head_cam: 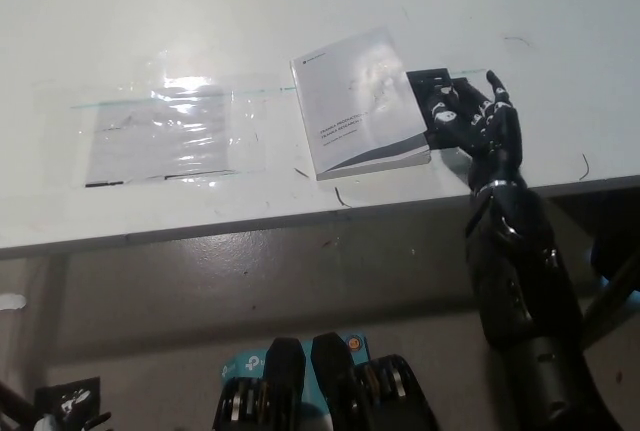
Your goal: The robot uses its right hand to slide under the cover of the book kept in the middle of the desk and open it
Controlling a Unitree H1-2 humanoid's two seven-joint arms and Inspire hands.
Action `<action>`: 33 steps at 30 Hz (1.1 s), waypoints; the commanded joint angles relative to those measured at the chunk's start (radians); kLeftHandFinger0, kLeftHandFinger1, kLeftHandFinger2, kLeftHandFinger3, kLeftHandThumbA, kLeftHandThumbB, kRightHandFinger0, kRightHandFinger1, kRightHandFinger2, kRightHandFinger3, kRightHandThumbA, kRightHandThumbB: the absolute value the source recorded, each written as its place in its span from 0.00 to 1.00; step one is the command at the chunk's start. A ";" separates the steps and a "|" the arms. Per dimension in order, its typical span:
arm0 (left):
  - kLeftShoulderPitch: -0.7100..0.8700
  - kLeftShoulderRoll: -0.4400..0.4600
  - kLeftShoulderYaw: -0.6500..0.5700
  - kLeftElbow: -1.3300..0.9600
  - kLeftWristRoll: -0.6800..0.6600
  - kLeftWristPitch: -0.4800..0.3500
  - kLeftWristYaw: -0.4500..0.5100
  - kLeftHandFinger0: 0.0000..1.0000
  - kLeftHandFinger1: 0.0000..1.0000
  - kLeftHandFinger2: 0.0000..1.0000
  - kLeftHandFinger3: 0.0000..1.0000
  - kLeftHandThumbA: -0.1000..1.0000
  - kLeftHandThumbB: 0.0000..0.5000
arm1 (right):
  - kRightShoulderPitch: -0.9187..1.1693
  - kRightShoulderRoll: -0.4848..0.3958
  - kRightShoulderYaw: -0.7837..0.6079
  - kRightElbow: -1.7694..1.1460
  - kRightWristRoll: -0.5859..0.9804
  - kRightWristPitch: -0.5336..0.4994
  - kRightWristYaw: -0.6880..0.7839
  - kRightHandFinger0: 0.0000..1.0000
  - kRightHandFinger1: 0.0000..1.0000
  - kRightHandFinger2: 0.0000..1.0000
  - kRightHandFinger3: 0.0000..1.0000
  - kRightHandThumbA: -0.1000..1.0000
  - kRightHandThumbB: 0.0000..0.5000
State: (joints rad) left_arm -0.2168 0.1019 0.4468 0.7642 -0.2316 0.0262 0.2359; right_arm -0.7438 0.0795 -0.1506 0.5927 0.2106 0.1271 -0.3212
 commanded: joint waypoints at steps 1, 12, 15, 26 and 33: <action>-0.012 0.016 -0.002 -0.020 0.000 0.000 0.027 0.42 0.48 0.66 0.68 0.74 0.07 | -0.035 0.018 0.013 0.003 -0.022 -0.071 0.030 0.54 0.78 0.84 1.00 0.76 0.01; 0.001 0.010 0.002 -0.041 -0.019 0.012 0.021 0.46 0.50 0.68 0.69 0.76 0.05 | -0.049 0.033 0.025 0.044 -0.038 -0.083 0.031 0.50 0.72 0.82 0.96 0.73 0.04; 0.005 0.009 0.003 -0.050 -0.024 0.020 0.019 0.47 0.50 0.68 0.69 0.77 0.06 | -0.056 0.035 0.032 0.047 -0.044 -0.078 0.029 0.47 0.72 0.81 0.96 0.73 0.04; 0.008 0.009 0.008 -0.055 -0.026 0.038 0.040 0.40 0.46 0.63 0.65 0.79 0.09 | -0.057 0.054 0.059 0.076 -0.079 -0.090 0.029 0.44 0.71 0.83 0.99 0.77 0.04; 0.022 0.016 -0.001 -0.068 -0.019 0.044 0.035 0.42 0.49 0.67 0.66 0.81 0.09 | -0.068 0.081 0.078 0.086 -0.092 -0.080 0.033 0.43 0.69 0.79 0.98 0.75 0.02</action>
State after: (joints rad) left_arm -0.1992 0.1014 0.4493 0.7256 -0.2568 0.0658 0.2512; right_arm -0.7459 0.1261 -0.0957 0.6666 0.1425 0.0727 -0.3081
